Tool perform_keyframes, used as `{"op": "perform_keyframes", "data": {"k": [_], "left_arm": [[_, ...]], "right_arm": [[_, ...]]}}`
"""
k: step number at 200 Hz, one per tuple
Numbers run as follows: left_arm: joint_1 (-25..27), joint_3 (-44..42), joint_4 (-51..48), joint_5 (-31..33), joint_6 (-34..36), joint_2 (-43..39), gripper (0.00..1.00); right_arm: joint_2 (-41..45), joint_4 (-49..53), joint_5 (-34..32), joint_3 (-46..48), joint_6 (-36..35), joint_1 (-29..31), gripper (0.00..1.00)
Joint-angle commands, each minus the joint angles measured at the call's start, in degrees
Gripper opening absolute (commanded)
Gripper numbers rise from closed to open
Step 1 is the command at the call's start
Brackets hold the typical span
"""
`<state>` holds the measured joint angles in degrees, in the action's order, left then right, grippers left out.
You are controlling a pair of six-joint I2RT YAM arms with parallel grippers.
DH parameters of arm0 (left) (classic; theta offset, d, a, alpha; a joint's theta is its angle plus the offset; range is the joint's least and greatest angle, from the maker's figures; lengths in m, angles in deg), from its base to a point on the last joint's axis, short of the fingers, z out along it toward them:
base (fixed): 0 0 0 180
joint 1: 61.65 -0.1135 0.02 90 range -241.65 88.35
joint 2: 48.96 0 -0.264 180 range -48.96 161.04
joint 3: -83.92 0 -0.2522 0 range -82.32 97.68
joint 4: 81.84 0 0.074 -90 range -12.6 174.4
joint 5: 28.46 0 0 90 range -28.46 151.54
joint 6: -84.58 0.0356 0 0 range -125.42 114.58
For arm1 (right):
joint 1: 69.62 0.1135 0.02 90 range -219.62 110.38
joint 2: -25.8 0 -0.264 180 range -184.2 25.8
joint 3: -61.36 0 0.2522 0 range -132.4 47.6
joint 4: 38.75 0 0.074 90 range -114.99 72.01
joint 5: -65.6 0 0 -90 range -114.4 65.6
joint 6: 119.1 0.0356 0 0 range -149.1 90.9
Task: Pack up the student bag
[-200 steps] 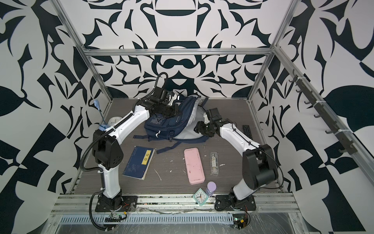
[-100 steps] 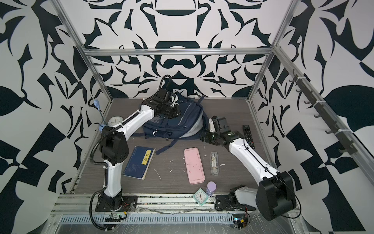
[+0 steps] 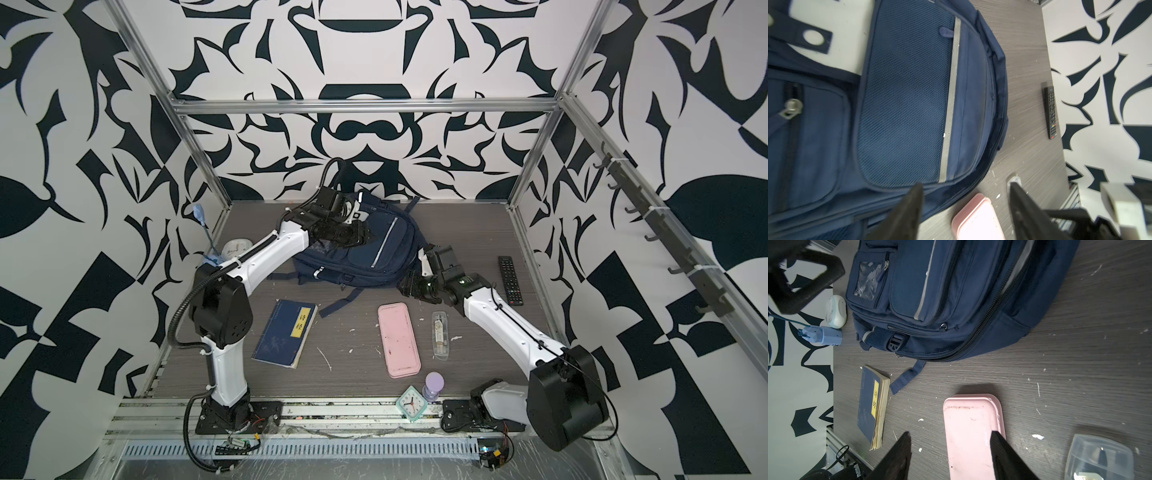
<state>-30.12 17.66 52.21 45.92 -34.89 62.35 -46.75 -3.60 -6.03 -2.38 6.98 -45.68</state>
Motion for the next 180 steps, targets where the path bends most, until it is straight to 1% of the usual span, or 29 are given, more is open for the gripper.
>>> {"op": "perform_keyframes", "data": {"k": [1, 23, 52, 54, 56, 77, 89, 109, 124, 134, 152, 165, 180], "left_arm": [[0.07, -2.73, 0.19, 2.01, 0.97, -5.18, 0.77], [-0.45, -6.86, 0.19, 3.98, 1.48, -8.83, 0.84], [-2.14, -14.04, 0.15, 6.03, 1.85, -14.79, 0.84], [-2.32, -14.67, 0.12, 6.17, 1.85, -15.20, 0.87], [-2.52, -15.37, 0.11, 6.35, 1.87, -15.74, 0.88], [-4.51, -23.16, -0.09, 8.38, 2.27, -21.21, 0.89], [-6.84, -29.20, -0.25, 9.34, 1.13, -25.00, 0.89], [-12.16, -41.45, 2.35, 7.56, -2.97, -32.45, 0.89], [-15.29, -48.54, 2.39, 8.37, -4.36, -37.61, 0.89], [-16.99, -51.83, 0.88, 9.31, -4.60, -42.03, 0.89], [-20.54, -57.14, -0.53, 9.54, -5.38, -47.30, 0.89], [-23.07, -60.27, -0.86, 9.49, -6.23, -49.85, 0.90], [-26.19, -63.11, -0.36, 8.40, -7.16, -50.85, 0.90]], "right_arm": [[1.20, -1.78, -0.73, 0.23, 1.29, 1.72, 0.63], [0.84, -2.16, -1.86, 0.32, 1.76, 3.64, 0.63], [-0.70, -3.91, -2.11, 0.56, 2.84, 6.15, 0.63], [-0.87, -4.08, -2.11, 0.58, 2.90, 6.32, 0.63], [-1.02, -4.25, -2.18, 0.58, 3.05, 6.58, 0.63], [-3.06, -6.18, -2.37, 0.50, 4.06, 9.27, 0.60], [-4.80, -6.98, -2.61, 0.10, 4.25, 11.20, 0.58], [-8.46, -8.06, -3.16, -1.10, 4.44, 14.24, 0.56], [-11.51, -9.49, -2.54, -1.98, 5.00, 15.79, 0.54], [-13.29, -10.52, -2.20, -2.61, 5.36, 16.89, 0.52], [-15.94, -11.88, -1.99, -4.20, 5.58, 19.16, 0.51], [-18.30, -11.69, -1.52, -5.95, 5.41, 20.31, 0.51], [-20.62, -11.67, -1.32, -7.68, 5.42, 21.67, 0.51]]}}
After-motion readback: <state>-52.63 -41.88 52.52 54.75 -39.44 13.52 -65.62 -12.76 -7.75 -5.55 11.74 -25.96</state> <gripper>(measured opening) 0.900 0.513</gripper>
